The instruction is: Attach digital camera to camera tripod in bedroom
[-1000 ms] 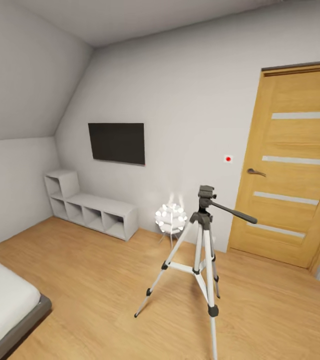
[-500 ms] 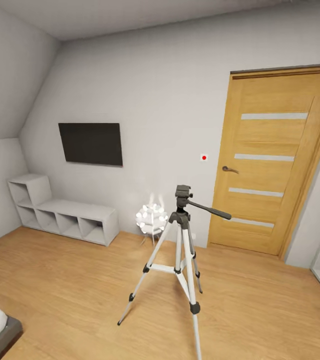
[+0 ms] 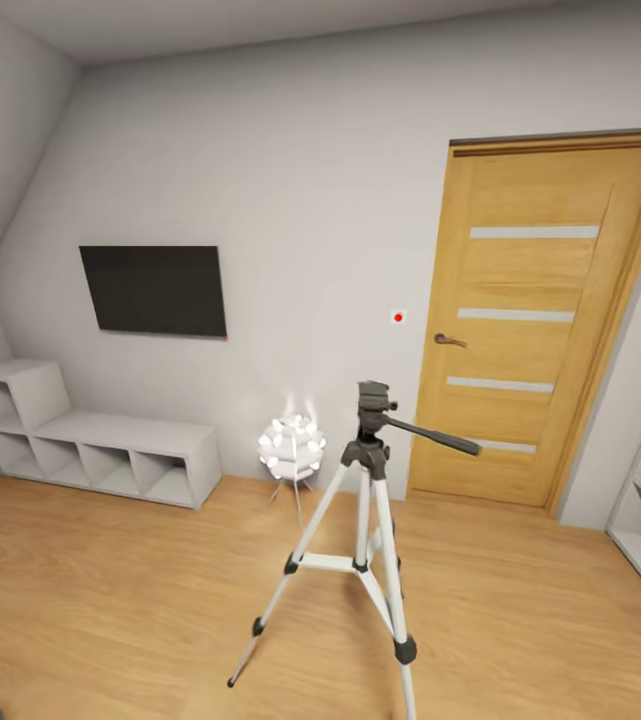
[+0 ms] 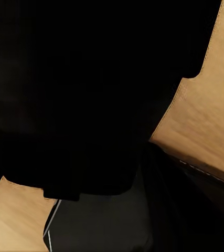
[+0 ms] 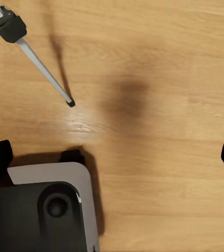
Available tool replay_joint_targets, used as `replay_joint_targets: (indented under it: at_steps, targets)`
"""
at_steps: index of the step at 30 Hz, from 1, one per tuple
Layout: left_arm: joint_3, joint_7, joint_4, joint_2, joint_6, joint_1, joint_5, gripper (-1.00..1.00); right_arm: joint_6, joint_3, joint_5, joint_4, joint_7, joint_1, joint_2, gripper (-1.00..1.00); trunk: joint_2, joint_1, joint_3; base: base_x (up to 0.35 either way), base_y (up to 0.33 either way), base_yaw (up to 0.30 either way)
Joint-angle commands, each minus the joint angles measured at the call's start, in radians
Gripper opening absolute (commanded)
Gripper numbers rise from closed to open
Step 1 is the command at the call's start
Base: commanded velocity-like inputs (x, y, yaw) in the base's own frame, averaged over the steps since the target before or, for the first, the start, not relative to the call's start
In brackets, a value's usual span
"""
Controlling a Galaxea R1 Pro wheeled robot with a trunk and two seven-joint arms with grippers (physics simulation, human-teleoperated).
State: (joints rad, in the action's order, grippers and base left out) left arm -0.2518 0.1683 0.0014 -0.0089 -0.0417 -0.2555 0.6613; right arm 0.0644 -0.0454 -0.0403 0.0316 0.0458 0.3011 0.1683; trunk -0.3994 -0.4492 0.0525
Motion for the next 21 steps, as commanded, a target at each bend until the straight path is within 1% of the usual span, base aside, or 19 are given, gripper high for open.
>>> replay_joint_targets:
  at_steps: [1, 7, 10, 21]
  targets:
    - [-0.009, 0.002, 0.0, 0.0, -0.001, 0.0, 0.006, -1.0, 0.007, -0.005, -0.004, 0.003, 0.003, 0.001, 0.0, 1.0, -0.001, -0.001, 0.0, 0.249, 0.235, -0.017]
    - [-0.009, 0.002, 0.0, 0.0, 0.0, 0.0, 0.006, -1.0, 0.008, -0.004, -0.003, 0.002, -0.002, 0.001, 0.001, 1.0, -0.001, -0.001, 0.0, 0.257, 0.235, -0.006]
    - [-0.009, 0.002, 0.0, 0.0, -0.001, 0.0, 0.006, -1.0, 0.008, -0.004, -0.003, 0.002, -0.001, 0.001, 0.001, 1.0, -0.001, -0.001, 0.0, 0.178, 0.148, -0.001]
    - [-0.009, 0.002, 0.0, 0.0, 0.0, 0.0, 0.006, -1.0, 0.008, -0.004, -0.003, 0.002, -0.004, 0.001, 0.001, 1.0, -0.001, -0.001, 0.0, 0.035, 0.029, 0.0]
